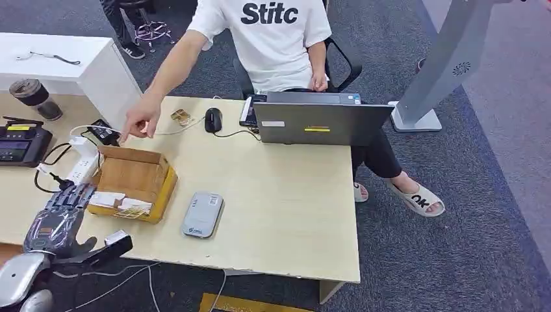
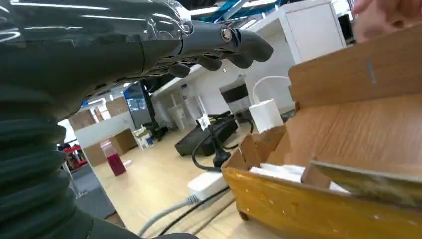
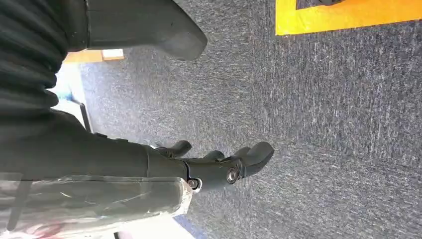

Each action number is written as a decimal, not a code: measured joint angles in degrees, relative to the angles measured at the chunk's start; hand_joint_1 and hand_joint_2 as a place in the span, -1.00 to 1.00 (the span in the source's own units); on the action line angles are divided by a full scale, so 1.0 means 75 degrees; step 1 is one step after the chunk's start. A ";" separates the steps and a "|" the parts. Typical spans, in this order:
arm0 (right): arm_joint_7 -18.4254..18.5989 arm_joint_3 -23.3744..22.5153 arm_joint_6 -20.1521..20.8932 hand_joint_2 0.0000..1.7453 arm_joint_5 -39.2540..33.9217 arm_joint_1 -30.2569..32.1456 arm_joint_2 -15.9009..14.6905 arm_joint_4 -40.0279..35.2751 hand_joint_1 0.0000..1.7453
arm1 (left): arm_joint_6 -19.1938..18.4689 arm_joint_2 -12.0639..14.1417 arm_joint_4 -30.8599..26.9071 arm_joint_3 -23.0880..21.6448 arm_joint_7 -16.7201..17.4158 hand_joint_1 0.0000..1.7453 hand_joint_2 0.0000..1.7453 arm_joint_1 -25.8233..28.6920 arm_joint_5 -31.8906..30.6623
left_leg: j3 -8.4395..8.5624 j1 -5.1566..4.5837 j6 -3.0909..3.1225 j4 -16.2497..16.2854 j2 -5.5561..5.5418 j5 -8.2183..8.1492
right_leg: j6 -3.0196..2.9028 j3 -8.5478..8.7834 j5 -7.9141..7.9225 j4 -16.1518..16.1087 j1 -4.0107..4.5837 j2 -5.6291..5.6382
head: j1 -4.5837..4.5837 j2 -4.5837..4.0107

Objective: Pass the card to the sensor for recognition and then transmit it.

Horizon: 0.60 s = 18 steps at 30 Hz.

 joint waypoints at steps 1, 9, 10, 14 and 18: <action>0.0000 0.0000 0.0000 1.00 0.0032 -0.0001 0.0000 0.0000 -1.00 | 0.0000 -0.0041 0.0044 -0.0012 -0.0038 -1.00 1.00 -0.0017 0.0061 | 0.0000 0.0000 0.0000 0.0000 0.0000 0.0000 | 0.0000 0.0000 0.0000 0.0000 0.0000 0.0000 | -0.0003 0.0000; -0.0023 0.0015 0.0137 1.00 0.0256 -0.0017 0.0000 0.0000 -1.00 | 0.0391 -0.0431 0.0592 -0.0035 -0.0539 -1.00 1.00 -0.0224 0.0531 | 0.0000 0.0000 0.0000 0.0000 -0.0001 0.0000 | 0.0000 0.0000 0.0000 0.0000 0.0000 0.0000 | -0.0003 0.0000; -0.0023 0.0017 0.0137 1.00 0.0256 -0.0018 0.0000 0.0000 -1.00 | 0.0434 -0.0475 0.0650 -0.0035 -0.0571 -1.00 1.00 -0.0257 0.0569 | 0.0000 0.0000 0.0000 0.0000 -0.0001 0.0000 | 0.0000 0.0000 0.0000 0.0000 0.0000 -0.0001 | 0.0000 0.0000; -0.0023 0.0023 0.0137 1.00 0.0373 -0.0018 0.0000 0.0000 -1.00 | 0.0510 -0.0664 0.0836 -0.0038 -0.0758 -1.00 1.00 -0.0339 0.0714 | 0.0000 0.0000 0.0000 0.0000 -0.0001 0.0000 | 0.0000 0.0000 0.0000 0.0000 0.0000 -0.0001 | -0.0003 0.0000; -0.0023 0.0023 0.0137 1.00 0.0379 -0.0025 0.0000 0.0000 -1.00 | 0.0525 -0.0790 0.0938 -0.0041 -0.0825 -1.00 1.00 -0.0399 0.0752 | 0.0000 0.0000 0.0000 0.0000 -0.0001 0.0000 | 0.0000 0.0000 0.0000 0.0000 0.0000 -0.0001 | -0.0003 0.0000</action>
